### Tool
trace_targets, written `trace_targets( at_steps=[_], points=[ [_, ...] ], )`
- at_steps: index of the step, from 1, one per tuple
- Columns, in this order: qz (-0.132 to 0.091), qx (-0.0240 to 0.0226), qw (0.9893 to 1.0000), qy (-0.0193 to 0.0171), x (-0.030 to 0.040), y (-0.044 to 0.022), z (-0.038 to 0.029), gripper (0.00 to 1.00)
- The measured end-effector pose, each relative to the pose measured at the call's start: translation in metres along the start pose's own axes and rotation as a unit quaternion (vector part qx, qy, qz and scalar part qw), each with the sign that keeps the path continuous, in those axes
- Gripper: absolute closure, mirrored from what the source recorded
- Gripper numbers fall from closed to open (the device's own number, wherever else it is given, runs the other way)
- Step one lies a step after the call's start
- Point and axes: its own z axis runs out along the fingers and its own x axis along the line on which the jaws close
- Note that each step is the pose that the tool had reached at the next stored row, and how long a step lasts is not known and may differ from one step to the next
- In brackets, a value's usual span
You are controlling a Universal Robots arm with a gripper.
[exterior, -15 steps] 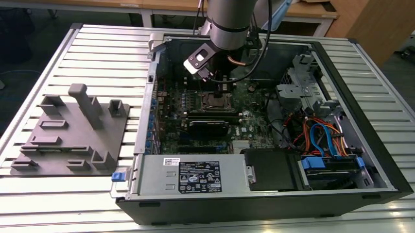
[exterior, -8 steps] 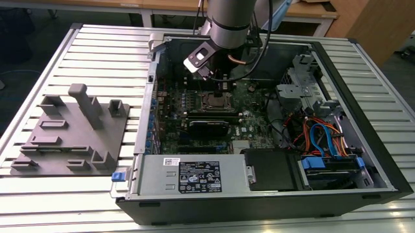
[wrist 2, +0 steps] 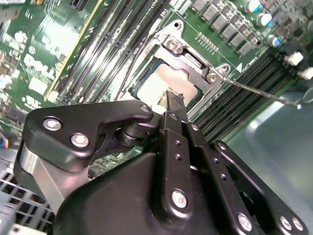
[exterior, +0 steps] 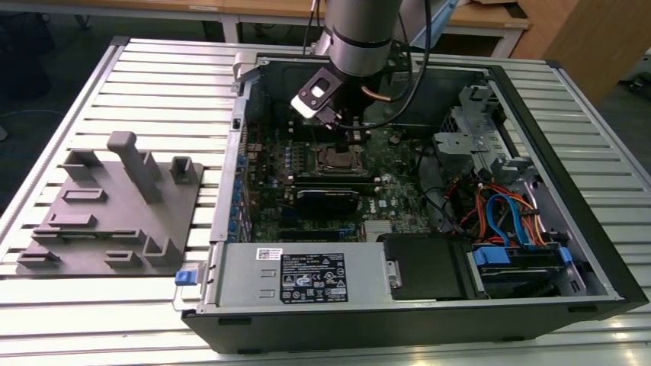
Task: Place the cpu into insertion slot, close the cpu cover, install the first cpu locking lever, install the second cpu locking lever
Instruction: 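Install the first cpu locking lever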
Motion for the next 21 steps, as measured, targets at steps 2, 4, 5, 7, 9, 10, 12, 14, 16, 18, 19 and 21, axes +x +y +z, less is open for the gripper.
trace_targets(
  at_steps=[2,4,5,7,9,10,12,14,16,18,19,21],
  points=[
    [-0.019,0.0005,0.9998,0.0000,0.0000,0.0000,0.0001,0.90],
    [-0.036,0.0010,0.9993,0.0001,0.0000,0.0000,0.0001,0.90],
    [-0.046,0.0013,0.9990,0.0001,0.0000,0.0000,0.0001,0.90],
    [-0.063,0.0017,0.9980,0.0001,0.0000,0.0000,0.0001,0.90],
    [-0.080,0.0022,0.9968,0.0001,0.0000,0.0000,0.0001,0.90],
    [-0.087,0.0024,0.9962,0.0002,0.0000,0.0000,0.0001,0.90],
    [-0.097,0.0026,0.9953,0.0002,0.0000,0.0000,0.0001,0.90],
    [-0.100,0.0027,0.9950,0.0002,0.0000,0.0000,0.0001,0.90],
    [-0.101,0.0027,0.9949,0.0002,0.0001,0.0000,-0.0019,0.90],
    [-0.102,0.0027,0.9948,0.0002,0.0002,0.0000,-0.0052,0.90],
    [-0.102,0.0027,0.9947,0.0002,0.0002,0.0000,-0.0065,0.90],
    [-0.104,0.0027,0.9945,0.0003,0.0002,0.0000,-0.0071,0.90]
  ],
)
